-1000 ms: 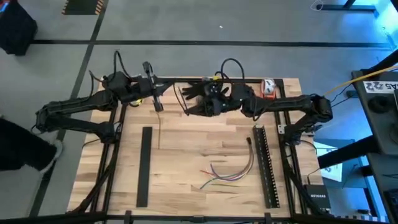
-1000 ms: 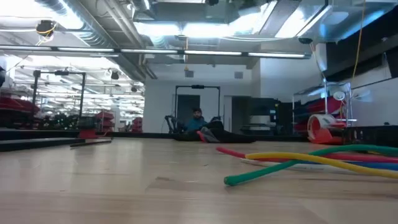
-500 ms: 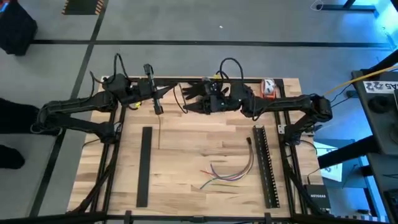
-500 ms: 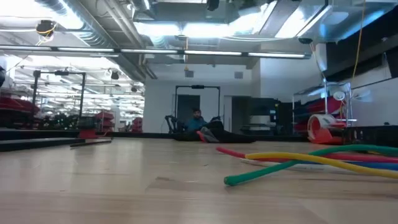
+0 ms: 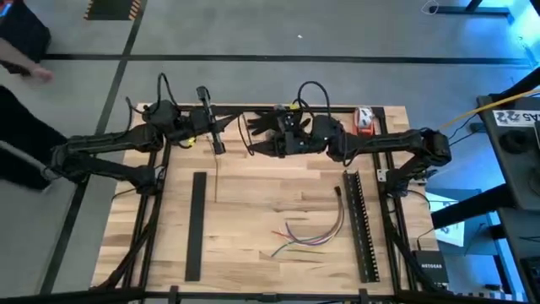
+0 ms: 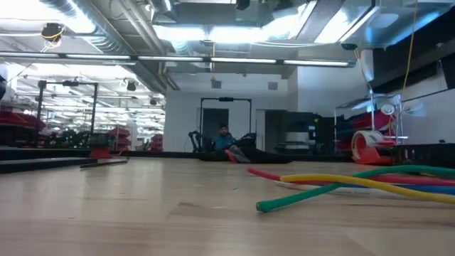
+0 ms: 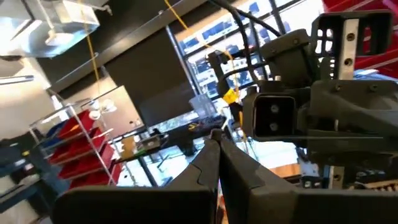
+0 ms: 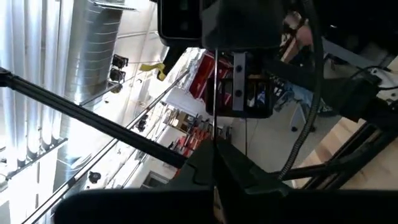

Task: Ziptie cables
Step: Insert the right black zip tie into the locking head

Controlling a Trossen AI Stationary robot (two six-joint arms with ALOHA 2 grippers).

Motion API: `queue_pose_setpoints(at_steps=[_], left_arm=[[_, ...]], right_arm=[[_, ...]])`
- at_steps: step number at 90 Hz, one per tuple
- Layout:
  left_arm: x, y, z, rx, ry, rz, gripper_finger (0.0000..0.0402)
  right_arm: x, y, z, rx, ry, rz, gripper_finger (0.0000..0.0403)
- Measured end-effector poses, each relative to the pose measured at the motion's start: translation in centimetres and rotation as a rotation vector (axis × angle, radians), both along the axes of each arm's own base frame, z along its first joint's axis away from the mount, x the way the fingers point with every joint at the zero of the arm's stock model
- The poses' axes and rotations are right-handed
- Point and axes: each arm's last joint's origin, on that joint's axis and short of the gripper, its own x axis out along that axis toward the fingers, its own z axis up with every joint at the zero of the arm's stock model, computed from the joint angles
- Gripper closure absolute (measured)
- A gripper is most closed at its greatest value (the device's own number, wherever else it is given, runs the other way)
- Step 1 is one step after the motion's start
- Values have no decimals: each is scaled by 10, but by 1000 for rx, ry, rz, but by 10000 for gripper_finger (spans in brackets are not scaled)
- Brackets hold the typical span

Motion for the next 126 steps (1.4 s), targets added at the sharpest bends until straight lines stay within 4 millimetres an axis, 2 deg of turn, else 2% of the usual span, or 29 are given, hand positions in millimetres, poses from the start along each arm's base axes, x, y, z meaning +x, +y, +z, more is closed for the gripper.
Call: queue_pose_setpoints(at_steps=[126], left_arm=[[0,-2,0,-3,-1,-22,401]], right_arm=[[1,0,2,-14,-48,-1,403]])
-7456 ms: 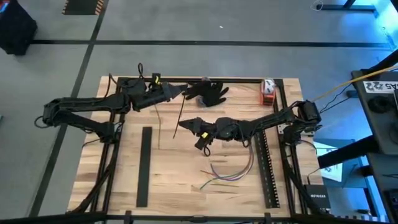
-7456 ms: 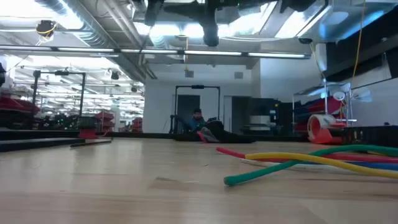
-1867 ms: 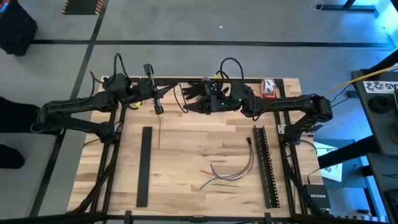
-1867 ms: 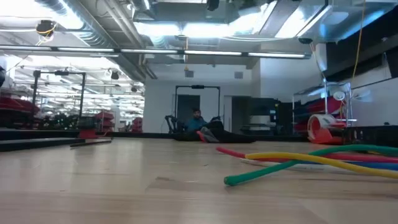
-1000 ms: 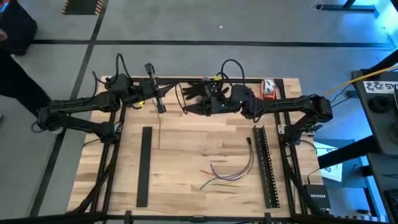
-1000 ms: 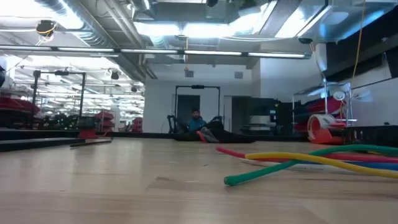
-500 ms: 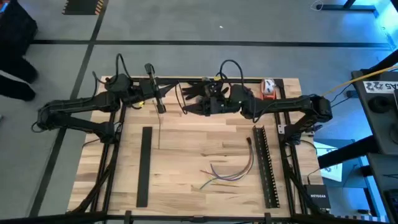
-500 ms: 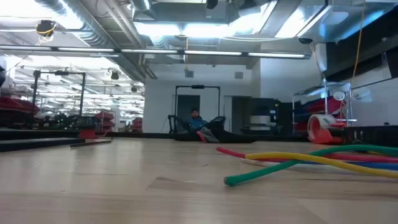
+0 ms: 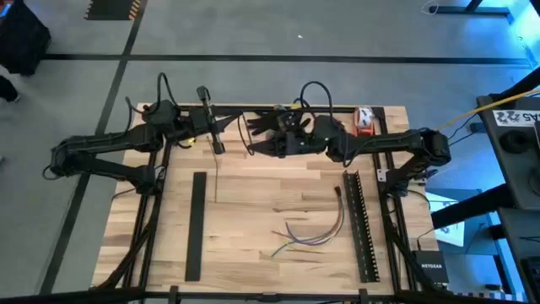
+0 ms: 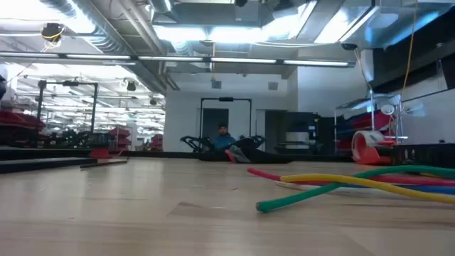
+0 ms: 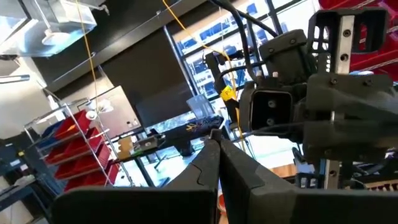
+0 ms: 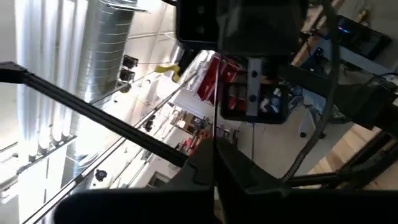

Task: Ziptie cables
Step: Insert the right black zip tie into the locking head

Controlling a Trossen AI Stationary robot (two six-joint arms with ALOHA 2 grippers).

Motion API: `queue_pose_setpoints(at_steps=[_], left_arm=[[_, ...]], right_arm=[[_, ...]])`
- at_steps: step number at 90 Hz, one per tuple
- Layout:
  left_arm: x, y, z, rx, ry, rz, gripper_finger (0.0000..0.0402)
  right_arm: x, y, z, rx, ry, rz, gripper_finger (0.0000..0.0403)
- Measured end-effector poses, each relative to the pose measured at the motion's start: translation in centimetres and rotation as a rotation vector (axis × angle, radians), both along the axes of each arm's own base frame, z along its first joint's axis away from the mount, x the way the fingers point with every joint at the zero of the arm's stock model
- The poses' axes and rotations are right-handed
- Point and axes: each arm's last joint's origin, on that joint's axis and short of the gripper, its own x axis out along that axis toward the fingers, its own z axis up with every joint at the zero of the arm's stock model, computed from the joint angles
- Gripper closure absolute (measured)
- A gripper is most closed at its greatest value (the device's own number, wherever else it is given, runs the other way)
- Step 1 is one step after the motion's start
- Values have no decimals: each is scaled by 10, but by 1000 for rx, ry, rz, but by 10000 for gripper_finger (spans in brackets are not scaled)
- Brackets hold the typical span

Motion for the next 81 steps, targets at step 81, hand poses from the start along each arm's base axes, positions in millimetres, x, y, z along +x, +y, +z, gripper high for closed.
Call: queue_pose_setpoints(at_steps=[81], left_arm=[[0,-3,1,2,-9,-12,401]], right_arm=[[1,4,-2,-6,23,9,403]])
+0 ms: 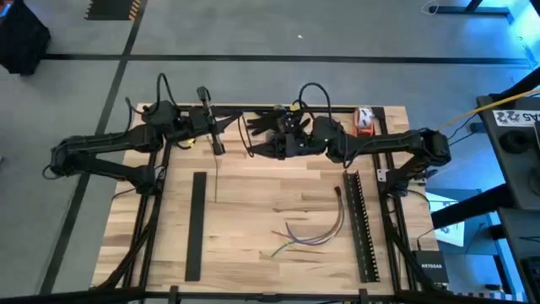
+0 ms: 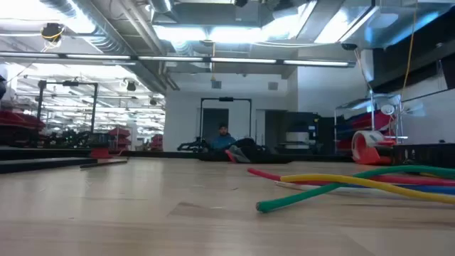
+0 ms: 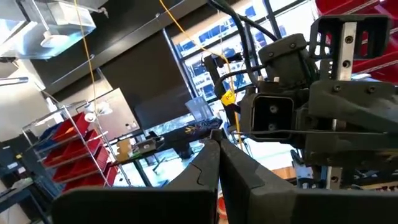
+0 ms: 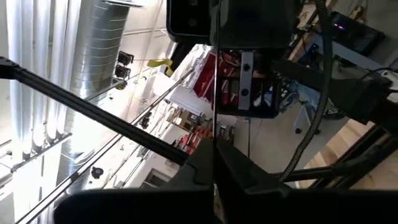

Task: Ziptie cables
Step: Insert the right black zip tie into the locking head

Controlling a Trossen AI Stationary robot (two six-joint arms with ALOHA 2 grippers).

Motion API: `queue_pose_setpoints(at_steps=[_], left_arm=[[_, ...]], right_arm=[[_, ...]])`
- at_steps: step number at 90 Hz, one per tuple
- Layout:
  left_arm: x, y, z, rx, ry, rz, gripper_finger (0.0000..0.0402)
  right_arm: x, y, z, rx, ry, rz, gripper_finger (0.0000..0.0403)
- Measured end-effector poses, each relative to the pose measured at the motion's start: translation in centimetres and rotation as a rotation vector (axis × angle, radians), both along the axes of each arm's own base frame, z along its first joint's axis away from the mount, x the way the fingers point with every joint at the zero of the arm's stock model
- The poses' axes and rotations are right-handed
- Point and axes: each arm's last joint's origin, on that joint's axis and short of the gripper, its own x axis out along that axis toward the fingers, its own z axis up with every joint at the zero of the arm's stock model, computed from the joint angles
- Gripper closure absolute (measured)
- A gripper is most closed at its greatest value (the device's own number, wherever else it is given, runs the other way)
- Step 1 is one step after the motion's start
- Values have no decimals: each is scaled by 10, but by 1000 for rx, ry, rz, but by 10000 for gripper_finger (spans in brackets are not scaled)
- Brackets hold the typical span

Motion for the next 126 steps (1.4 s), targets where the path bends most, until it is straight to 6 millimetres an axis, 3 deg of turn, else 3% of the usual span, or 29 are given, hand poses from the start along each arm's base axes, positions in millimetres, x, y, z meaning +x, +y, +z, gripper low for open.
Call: queue_pose_setpoints(at_steps=[126], left_arm=[[2,-7,0,7,3,-31,401]], right_arm=[[2,-1,-6,7,66,-48,403]])
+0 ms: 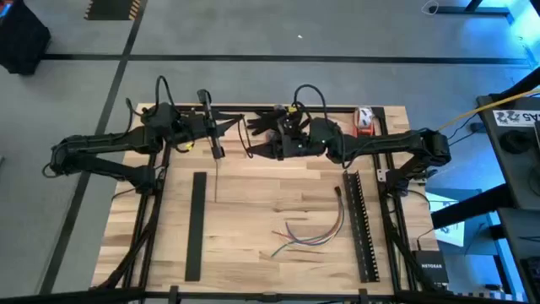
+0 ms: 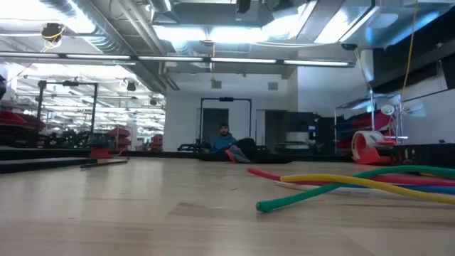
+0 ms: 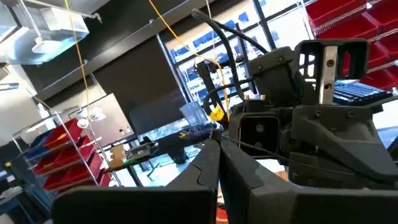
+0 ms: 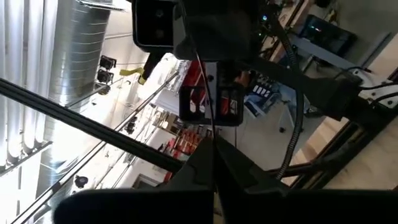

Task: Ziptie cables
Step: Insert the right black zip tie into the locking head

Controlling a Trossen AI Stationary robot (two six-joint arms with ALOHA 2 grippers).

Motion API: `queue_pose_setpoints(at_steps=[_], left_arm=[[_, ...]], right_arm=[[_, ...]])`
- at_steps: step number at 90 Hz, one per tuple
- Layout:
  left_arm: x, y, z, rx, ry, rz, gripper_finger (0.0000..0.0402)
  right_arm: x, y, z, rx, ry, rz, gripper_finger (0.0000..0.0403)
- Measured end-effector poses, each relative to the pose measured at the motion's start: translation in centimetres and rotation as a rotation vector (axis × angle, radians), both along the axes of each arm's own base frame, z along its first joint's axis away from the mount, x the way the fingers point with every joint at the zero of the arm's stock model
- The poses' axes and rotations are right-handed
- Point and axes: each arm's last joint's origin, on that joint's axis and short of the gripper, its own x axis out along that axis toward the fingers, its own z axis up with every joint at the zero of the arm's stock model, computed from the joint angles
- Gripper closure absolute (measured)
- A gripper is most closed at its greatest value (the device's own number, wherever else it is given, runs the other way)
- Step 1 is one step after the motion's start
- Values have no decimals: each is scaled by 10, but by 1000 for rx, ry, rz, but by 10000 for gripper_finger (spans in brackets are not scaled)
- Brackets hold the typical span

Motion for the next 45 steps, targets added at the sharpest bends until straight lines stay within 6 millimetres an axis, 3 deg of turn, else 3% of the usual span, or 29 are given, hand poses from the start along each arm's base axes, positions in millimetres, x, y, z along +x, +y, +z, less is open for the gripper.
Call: queue_pose_setpoints(at_steps=[45], left_arm=[[8,-2,-6,75,56,3,401]], right_arm=[[0,-1,1,37,-6,-17,403]])
